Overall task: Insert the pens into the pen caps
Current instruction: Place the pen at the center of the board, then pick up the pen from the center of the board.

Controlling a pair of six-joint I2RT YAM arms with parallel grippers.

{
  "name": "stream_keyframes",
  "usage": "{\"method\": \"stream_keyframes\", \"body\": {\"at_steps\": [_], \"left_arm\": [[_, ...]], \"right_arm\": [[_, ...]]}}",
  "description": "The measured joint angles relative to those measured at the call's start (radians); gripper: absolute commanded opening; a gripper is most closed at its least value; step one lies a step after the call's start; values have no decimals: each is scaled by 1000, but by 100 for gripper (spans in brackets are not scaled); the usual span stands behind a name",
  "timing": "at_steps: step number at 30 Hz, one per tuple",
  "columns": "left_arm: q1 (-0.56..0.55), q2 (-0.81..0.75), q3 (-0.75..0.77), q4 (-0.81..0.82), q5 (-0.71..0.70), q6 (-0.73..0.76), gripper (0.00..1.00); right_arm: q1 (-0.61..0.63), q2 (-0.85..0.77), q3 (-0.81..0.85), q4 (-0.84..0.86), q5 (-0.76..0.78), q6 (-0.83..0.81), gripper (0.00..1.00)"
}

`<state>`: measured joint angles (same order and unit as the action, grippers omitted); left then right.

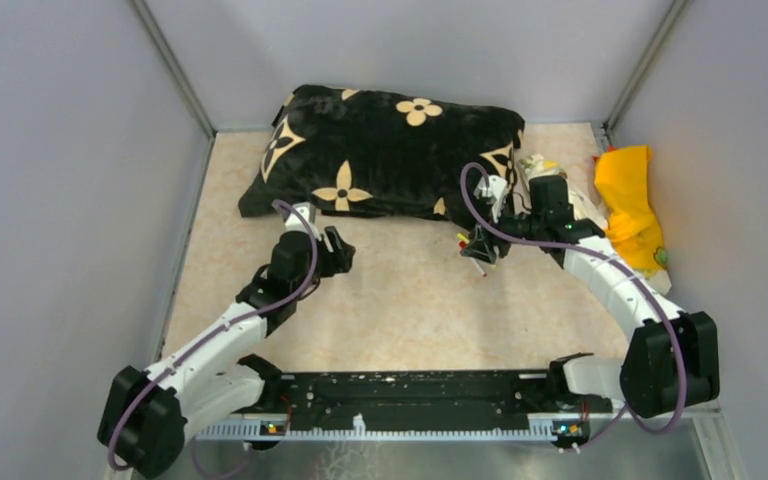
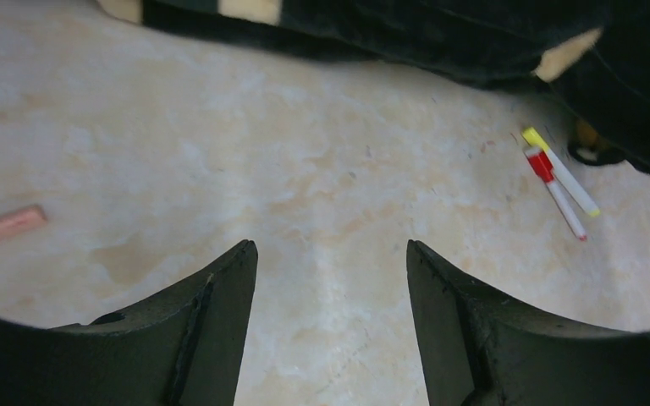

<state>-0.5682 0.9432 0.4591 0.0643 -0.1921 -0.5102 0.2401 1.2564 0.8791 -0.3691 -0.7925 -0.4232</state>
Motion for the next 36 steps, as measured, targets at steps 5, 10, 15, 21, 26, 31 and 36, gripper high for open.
{"method": "stream_keyframes", "body": {"at_steps": [5, 10, 15, 21, 26, 31, 36], "left_arm": [[155, 50, 110, -119, 54, 82, 70], [248, 120, 238, -187, 78, 311, 73], [331, 203, 317, -224, 93, 600, 71], [443, 279, 319, -327, 106, 811, 52], [453, 217, 279, -388, 111, 954, 45], [455, 109, 150, -389, 107, 1064, 45], [465, 140, 102, -420, 95, 1117, 40]], "right_arm": [[17, -9, -2, 0, -50, -4, 50], [47, -49, -17, 7, -84, -21, 50], [55, -69, -45, 9, -111, -70, 52], [56, -71, -55, 0, -122, -145, 53], [58, -69, -55, -21, -130, -166, 53], [58, -69, -55, -26, -130, -169, 53], [59, -69, -55, -25, -129, -168, 53]]}}
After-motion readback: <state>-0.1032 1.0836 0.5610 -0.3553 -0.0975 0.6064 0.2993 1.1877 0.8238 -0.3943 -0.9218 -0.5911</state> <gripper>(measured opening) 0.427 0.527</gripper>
